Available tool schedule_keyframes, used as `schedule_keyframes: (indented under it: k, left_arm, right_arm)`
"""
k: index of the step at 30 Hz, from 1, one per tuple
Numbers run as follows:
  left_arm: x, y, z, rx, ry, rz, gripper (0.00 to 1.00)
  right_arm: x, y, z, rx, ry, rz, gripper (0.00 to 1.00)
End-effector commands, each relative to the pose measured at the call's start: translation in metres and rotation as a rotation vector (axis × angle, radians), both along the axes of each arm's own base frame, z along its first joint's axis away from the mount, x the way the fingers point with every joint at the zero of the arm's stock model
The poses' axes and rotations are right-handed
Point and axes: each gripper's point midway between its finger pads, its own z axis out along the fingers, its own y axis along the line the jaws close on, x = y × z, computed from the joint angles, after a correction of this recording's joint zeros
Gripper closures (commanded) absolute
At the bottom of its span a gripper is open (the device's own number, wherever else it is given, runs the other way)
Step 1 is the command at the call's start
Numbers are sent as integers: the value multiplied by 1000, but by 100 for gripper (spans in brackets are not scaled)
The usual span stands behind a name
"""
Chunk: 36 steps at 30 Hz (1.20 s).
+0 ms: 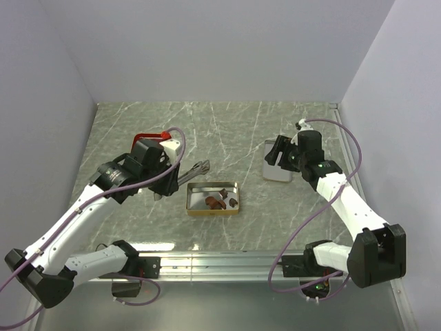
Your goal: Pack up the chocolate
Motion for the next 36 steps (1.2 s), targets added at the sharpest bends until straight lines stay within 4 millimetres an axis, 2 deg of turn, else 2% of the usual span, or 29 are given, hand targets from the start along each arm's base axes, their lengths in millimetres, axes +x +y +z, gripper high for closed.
schedule_keyframes:
  k: [1,21,30,36]
  left_arm:
    - [1,-12,9,-34,-27,-47,72]
    - [-19,-41,3,-21,77,-172,70]
    - [-21,-47,-5,8,100,-195,63]
    - [-21,-47,-9,22,108,-198,62]
  right_arm:
    - [4,4,5,8,-27,5,22]
    - [4,4,-2,4,-17,9,22]
    - [5,3,-4,-3,-13,5,22]
    - [6,3,-6,-3,-7,4,22]
